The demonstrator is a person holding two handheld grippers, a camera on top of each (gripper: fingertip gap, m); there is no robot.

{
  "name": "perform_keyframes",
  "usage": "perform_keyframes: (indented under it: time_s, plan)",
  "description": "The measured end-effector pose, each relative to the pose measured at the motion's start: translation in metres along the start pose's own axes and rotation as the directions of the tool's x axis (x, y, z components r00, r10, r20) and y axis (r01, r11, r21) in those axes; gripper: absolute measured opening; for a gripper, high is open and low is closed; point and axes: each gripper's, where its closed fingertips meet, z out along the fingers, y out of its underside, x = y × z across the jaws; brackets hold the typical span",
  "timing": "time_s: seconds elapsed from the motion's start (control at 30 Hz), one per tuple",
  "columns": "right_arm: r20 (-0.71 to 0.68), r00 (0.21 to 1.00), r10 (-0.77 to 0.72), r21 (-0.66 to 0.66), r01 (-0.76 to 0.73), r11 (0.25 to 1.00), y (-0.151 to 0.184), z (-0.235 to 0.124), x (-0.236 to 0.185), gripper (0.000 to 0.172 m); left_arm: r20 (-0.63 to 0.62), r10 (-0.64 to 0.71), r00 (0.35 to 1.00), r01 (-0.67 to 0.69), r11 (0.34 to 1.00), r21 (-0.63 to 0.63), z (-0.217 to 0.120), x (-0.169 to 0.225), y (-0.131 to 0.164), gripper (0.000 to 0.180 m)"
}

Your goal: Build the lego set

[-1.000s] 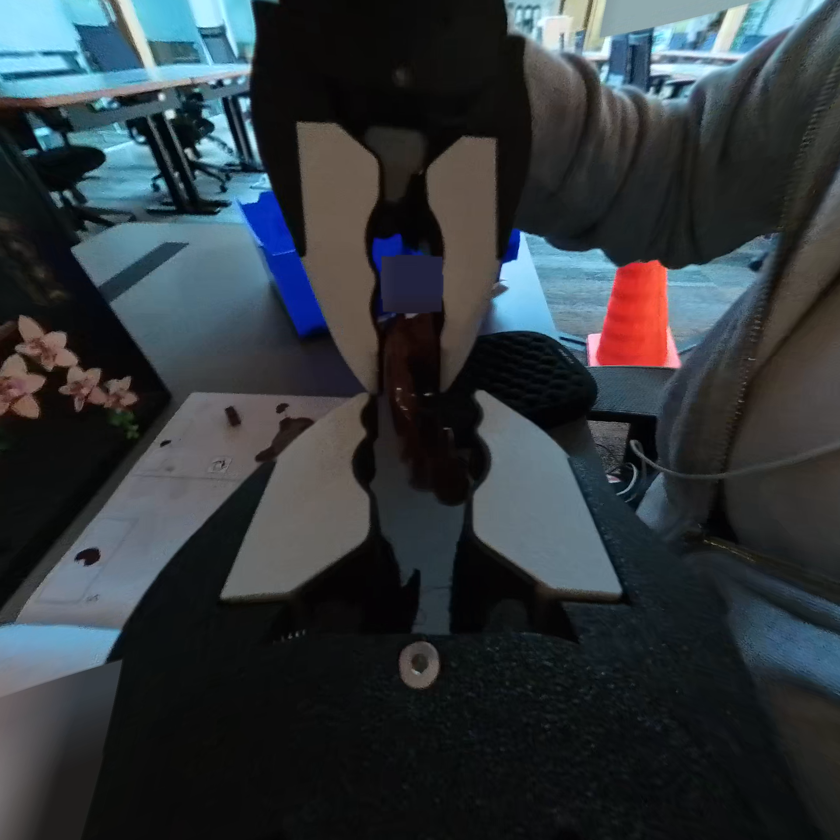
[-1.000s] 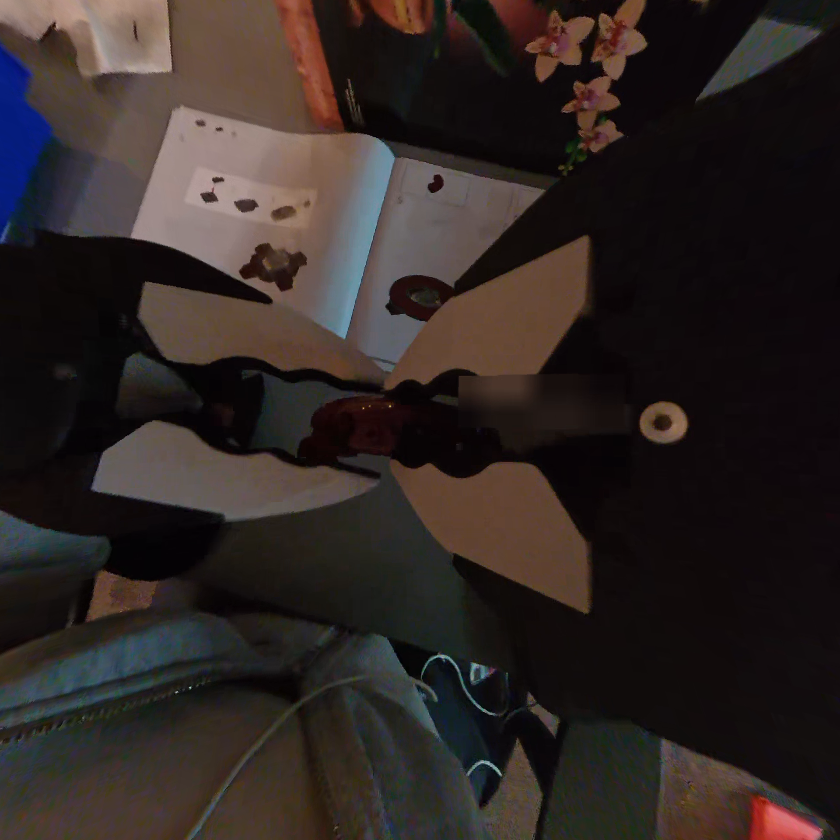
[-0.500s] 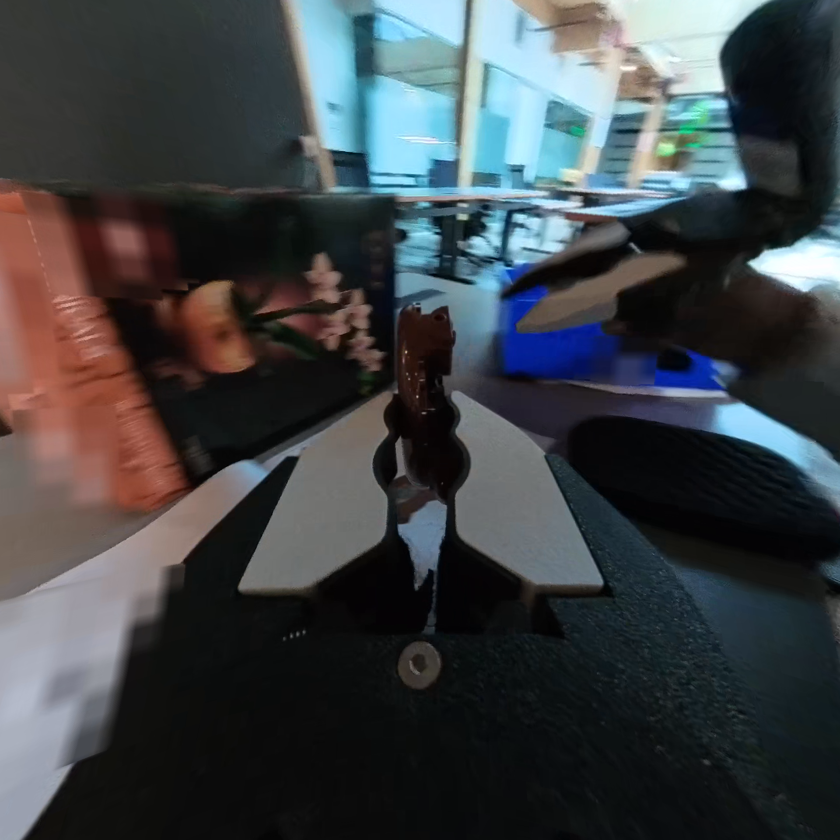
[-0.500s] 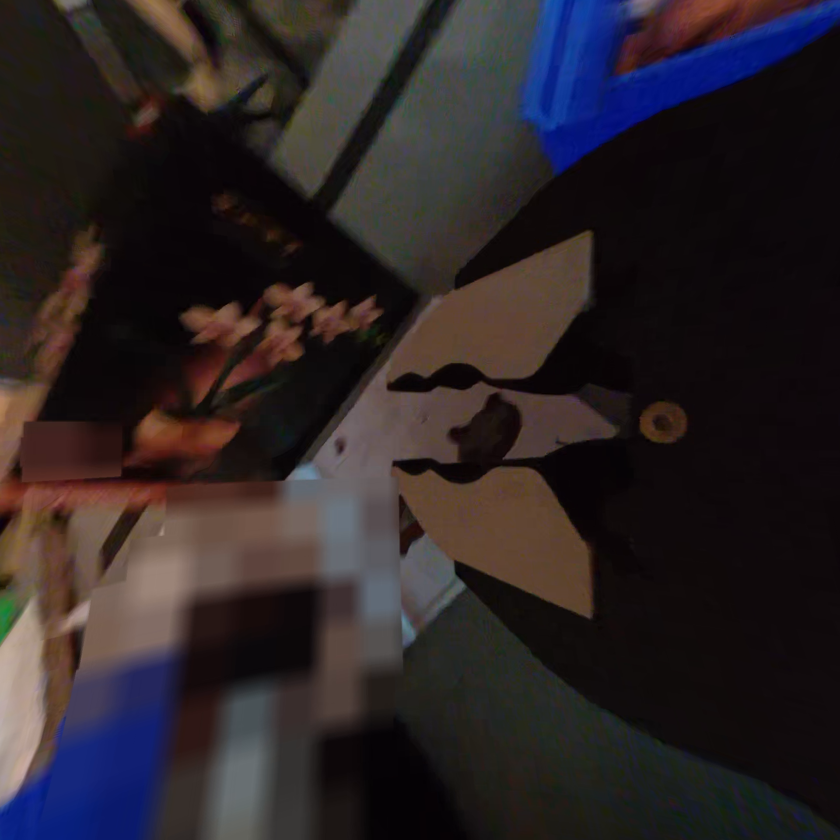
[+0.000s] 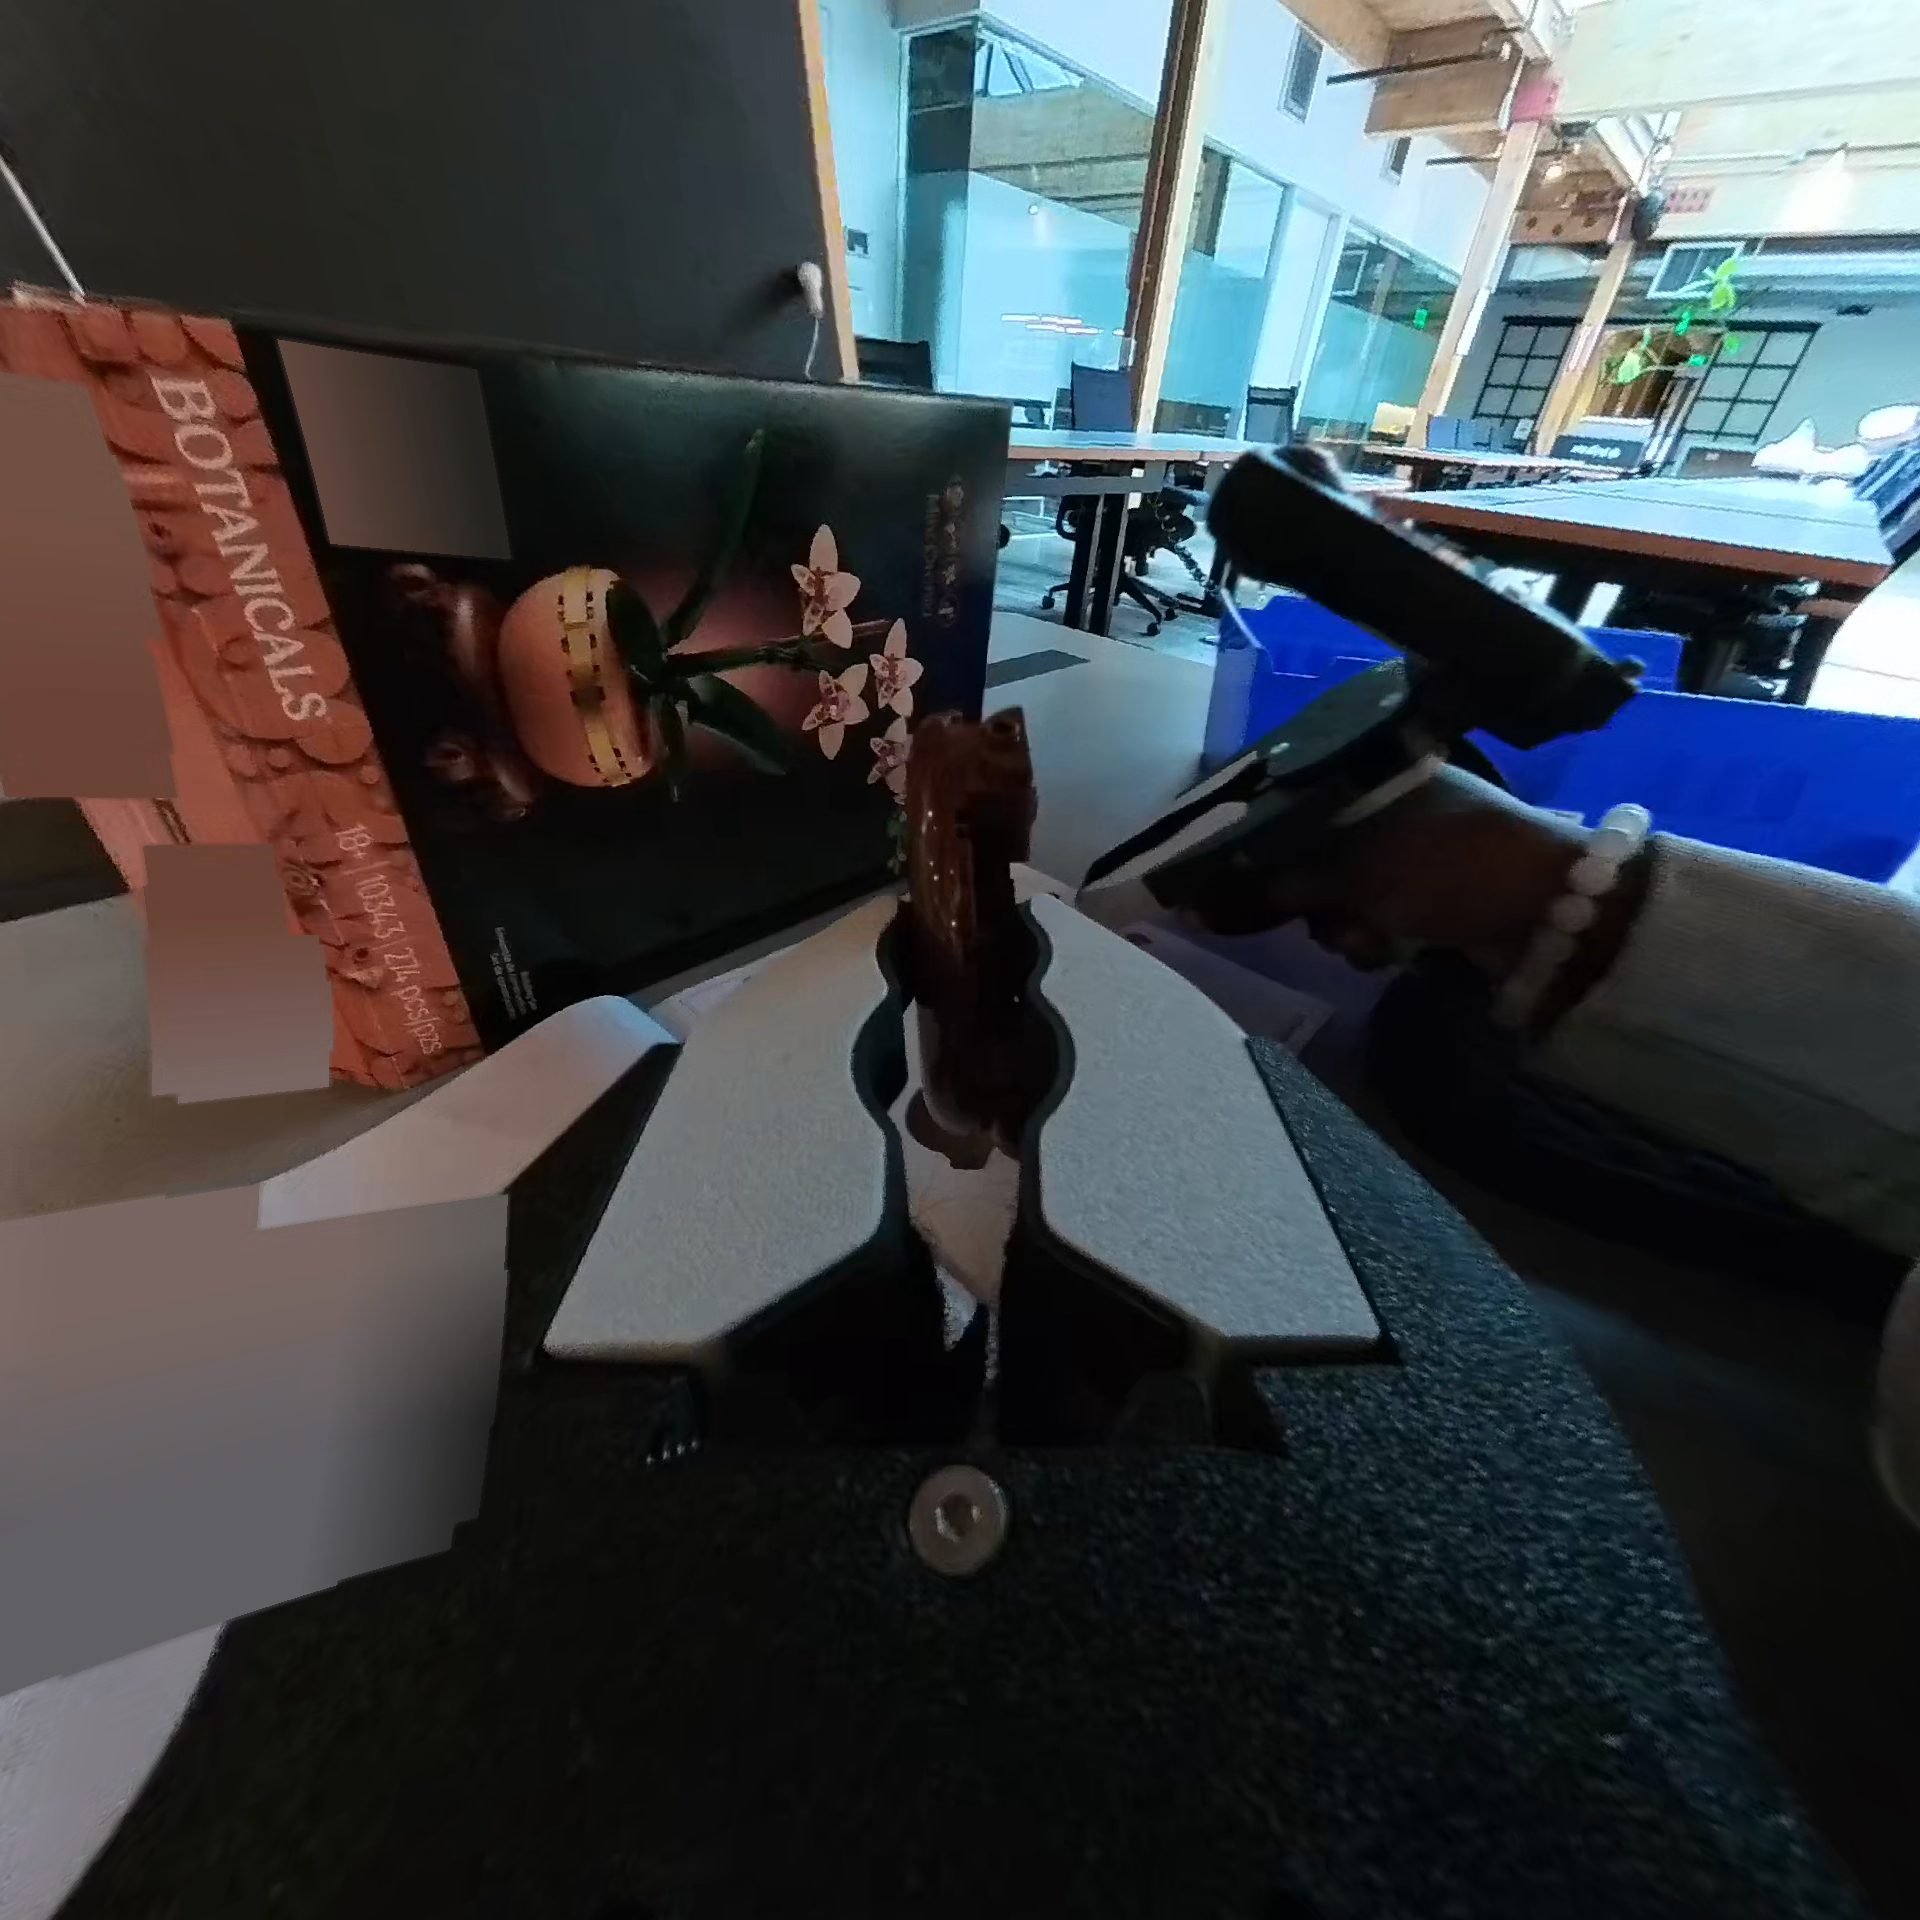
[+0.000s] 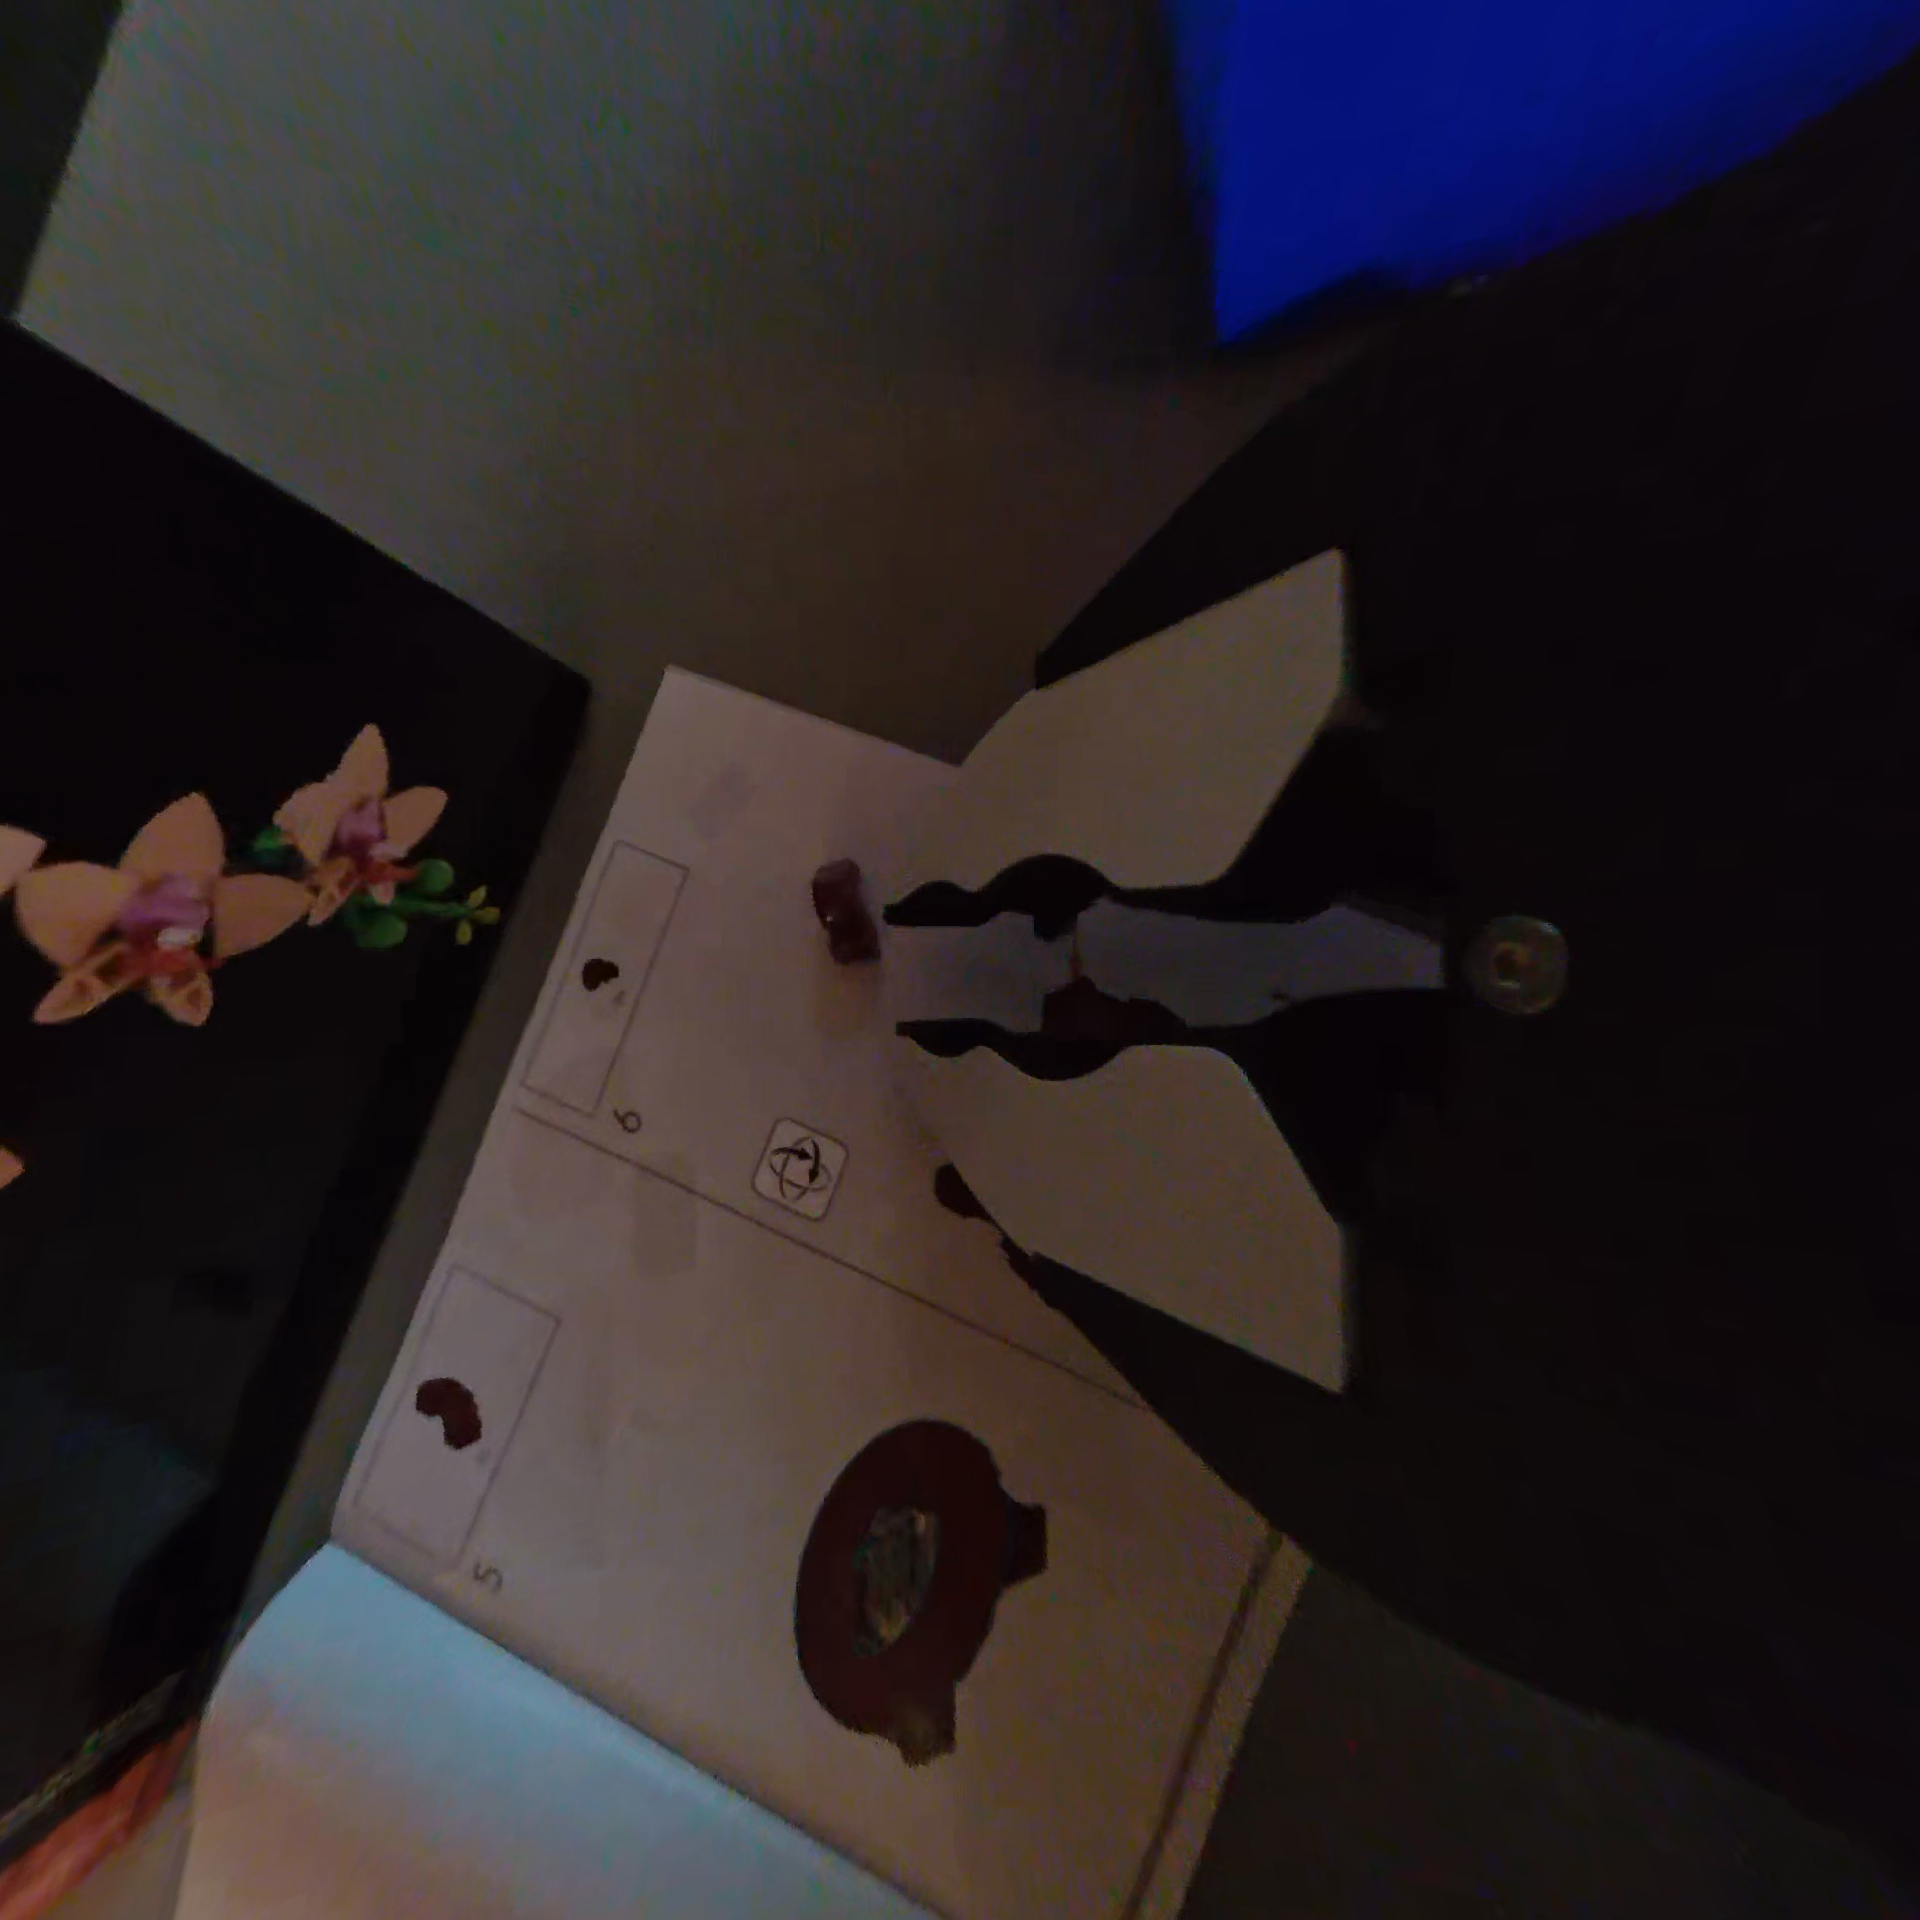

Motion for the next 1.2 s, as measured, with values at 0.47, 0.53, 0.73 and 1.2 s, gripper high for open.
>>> perform_keyframes:
  time_s: [0.47,0.53,0.73,1.2]
  plan:
    - [-0.009,0.999,0.049,-0.052,-0.049,0.997,-0.005,0.015,0.004,0.020,-0.016,-0.031,0.999,0.031,0.999,0.019,-0.004,-0.001,0.002,0.017]
    - [-0.056,0.998,0.000,-0.063,-0.003,0.998,-0.006,0.015,0.010,0.020,-0.020,-0.015,1.000,0.015,1.000,0.018,-0.005,0.003,0.003,0.017]
    - [-0.044,0.995,-0.084,-0.065,0.081,0.995,-0.007,0.016,0.008,0.008,-0.022,0.002,1.000,-0.002,1.000,0.016,-0.006,0.006,0.004,0.017]
    - [0.055,0.998,-0.027,-0.061,0.030,0.998,-0.007,0.018,0.006,0.007,-0.019,-0.016,1.000,0.017,1.000,0.024,-0.009,0.006,0.001,0.017]
